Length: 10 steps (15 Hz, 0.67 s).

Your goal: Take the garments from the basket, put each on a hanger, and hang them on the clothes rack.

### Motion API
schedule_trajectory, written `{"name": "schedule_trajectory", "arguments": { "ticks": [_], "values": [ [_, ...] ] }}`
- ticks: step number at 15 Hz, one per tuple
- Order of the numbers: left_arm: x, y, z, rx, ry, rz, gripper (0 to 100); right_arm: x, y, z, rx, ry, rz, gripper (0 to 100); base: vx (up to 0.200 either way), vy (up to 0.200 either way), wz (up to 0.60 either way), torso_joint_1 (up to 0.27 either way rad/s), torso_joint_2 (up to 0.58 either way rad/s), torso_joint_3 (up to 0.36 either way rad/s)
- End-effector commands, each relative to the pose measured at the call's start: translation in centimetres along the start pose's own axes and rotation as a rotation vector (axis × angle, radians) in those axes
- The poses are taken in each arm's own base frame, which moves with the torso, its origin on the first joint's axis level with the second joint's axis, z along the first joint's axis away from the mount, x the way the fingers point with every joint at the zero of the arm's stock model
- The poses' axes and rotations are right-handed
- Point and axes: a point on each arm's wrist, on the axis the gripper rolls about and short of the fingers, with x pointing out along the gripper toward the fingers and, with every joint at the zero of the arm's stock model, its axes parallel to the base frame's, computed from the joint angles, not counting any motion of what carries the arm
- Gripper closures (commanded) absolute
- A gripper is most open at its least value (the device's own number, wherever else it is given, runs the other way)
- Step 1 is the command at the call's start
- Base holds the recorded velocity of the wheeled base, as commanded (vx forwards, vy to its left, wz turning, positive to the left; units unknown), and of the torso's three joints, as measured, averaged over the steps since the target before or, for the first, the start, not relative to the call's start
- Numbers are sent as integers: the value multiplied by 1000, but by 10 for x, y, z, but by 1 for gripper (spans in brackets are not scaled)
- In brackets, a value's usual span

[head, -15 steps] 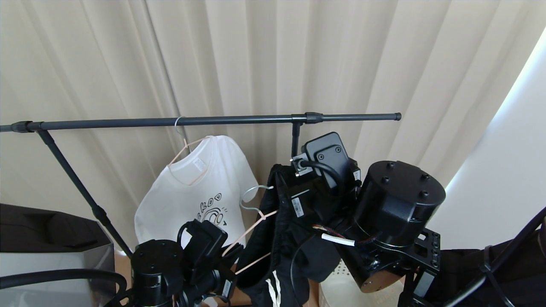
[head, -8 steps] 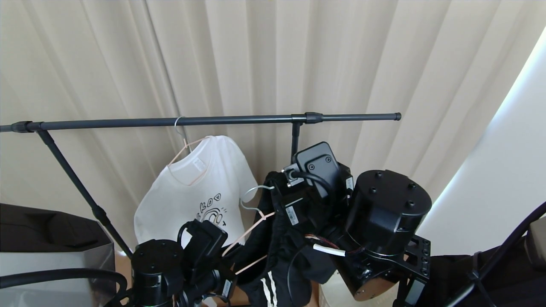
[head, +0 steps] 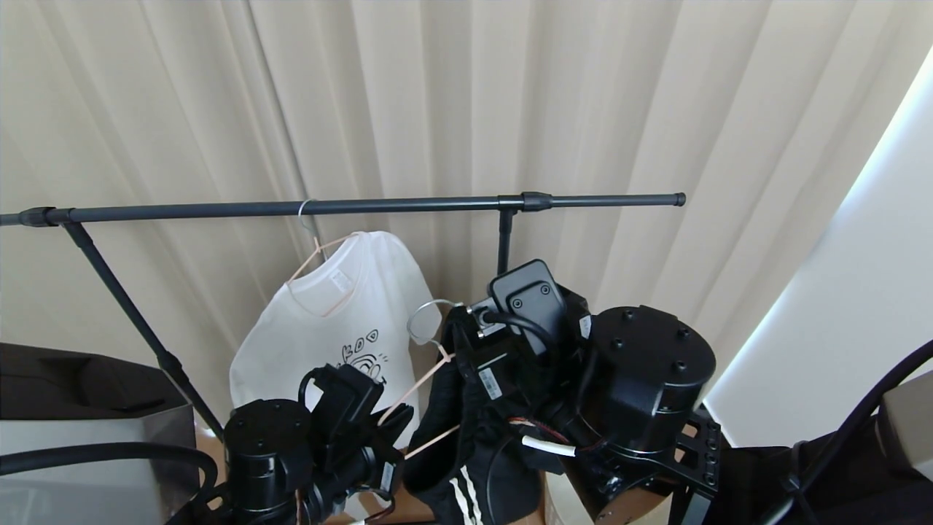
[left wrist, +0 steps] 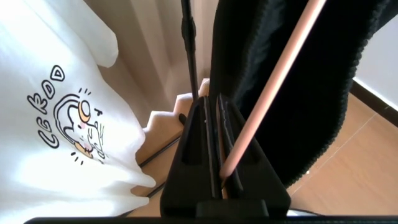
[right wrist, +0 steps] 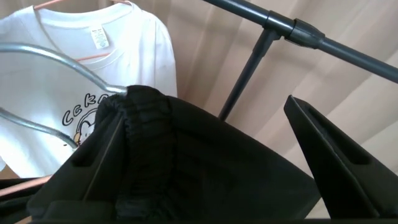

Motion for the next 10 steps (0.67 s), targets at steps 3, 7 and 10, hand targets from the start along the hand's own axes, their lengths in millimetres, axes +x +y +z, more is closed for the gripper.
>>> {"name": "schedule_trajectory", "arguments": {
  "ticks": [3, 7, 10],
  "values": [
    [2, 2, 3, -10, -18, 18, 100, 1, 2, -2, -3, 2, 1, 0, 0, 0, 0, 0, 0, 0],
    [8, 8, 9, -32, -46, 47, 100, 1, 1, -1, -2, 1, 1, 0, 0, 0, 0, 0, 0, 0],
    [10, 14, 10, -38, -57, 69, 100, 0, 1, 0, -1, 0, 0, 0, 0, 0, 0, 0, 0, 0]
  ]
}}
